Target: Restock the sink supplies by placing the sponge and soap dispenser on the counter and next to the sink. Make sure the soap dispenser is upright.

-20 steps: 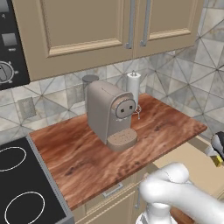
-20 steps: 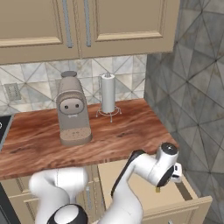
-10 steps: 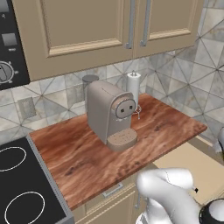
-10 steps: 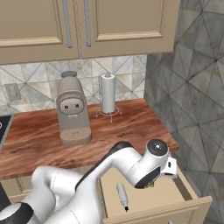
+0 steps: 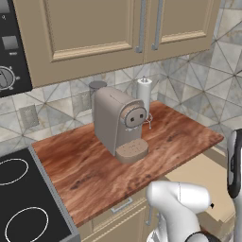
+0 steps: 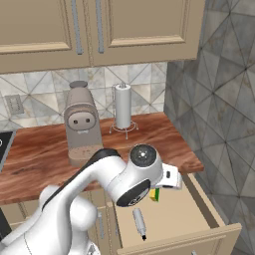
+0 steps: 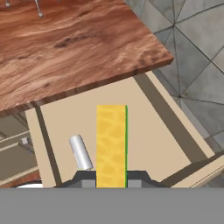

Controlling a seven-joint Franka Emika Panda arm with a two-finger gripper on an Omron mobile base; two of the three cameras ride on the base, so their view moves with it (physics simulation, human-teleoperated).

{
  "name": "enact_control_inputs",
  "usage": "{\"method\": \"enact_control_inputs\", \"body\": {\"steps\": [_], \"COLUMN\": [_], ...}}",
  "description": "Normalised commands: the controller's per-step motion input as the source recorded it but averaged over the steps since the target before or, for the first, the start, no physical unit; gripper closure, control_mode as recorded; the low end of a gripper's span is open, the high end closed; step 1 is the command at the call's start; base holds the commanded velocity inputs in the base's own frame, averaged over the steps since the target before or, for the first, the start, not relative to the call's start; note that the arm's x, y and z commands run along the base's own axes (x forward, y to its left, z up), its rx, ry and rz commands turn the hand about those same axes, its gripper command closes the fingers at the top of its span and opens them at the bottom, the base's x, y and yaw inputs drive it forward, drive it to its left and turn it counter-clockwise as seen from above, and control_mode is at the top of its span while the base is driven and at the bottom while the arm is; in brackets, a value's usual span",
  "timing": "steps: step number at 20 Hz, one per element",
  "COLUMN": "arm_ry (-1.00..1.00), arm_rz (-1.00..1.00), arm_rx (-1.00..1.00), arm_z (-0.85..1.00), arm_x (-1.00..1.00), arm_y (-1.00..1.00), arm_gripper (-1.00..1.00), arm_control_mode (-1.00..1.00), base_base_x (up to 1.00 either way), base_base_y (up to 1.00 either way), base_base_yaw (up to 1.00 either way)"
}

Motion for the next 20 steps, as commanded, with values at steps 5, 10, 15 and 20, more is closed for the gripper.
{"method": "enact_control_inputs", "body": {"steps": [5, 10, 15, 20], "arm_ry": [0.04, 0.0, -0.02, -0.04], "arm_rz": [0.0, 0.01, 0.0, 0.02], "arm_rx": [-0.04, -0.01, 0.0, 0.0], "arm_z": [0.09, 0.0, 0.0, 0.0], "arm_x": [0.0, 0.0, -0.13, -0.13], "arm_y": [0.55, 0.07, 0.0, 0.02], "arm_gripper": [1.0, 1.0, 1.0, 1.0], "arm_control_mode": [-1.0, -1.0, -1.0, 1.0], "base_base_x": [0.0, 0.0, 0.0, -0.49], "base_base_y": [0.0, 0.0, 0.0, 0.37], "base_base_yaw": [0.0, 0.0, 0.0, 0.22]}}
